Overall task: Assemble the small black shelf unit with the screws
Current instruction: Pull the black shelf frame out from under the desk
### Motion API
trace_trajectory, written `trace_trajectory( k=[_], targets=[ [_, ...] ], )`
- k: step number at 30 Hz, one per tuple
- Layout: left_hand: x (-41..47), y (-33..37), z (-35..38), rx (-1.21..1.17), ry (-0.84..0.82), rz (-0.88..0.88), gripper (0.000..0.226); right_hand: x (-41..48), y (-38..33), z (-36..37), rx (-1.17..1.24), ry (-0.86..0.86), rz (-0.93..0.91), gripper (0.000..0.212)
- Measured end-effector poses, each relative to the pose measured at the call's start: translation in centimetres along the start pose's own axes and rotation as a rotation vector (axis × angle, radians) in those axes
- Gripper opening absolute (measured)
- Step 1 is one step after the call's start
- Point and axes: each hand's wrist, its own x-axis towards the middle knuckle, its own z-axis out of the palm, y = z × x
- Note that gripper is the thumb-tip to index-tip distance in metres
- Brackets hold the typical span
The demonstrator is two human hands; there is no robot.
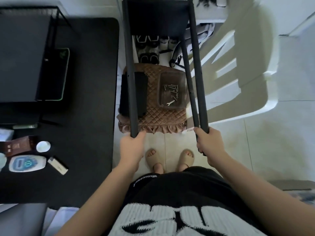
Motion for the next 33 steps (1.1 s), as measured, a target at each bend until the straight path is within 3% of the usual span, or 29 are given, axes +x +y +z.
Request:
trace_trajectory(
  k=[13,20,26,33],
  targets=[
    [-9.6,6.2,-1.3,-0.220,0.088,0.406,0.040,-6.4,-7.6,-4.0,0.089,0.023,-0.453,0.035],
    [-13.0,13.5,0.0,-0.347,0.017,0.677,0.043,-8.9,-14.4,-7.5,0.224,0.107,-0.666,0.032],
    [-15.3,20.0,3.2,-0.358,-0.128,0.873,0.039,-10.8,-18.4,-12.3,0.394,0.248,-0.816,0.038],
    [-18.4,24.2,11.8,-0.290,-0.417,1.018,0.049,-12.4,-17.1,-20.5,0.522,0.574,-0.805,0.040]
  ],
)
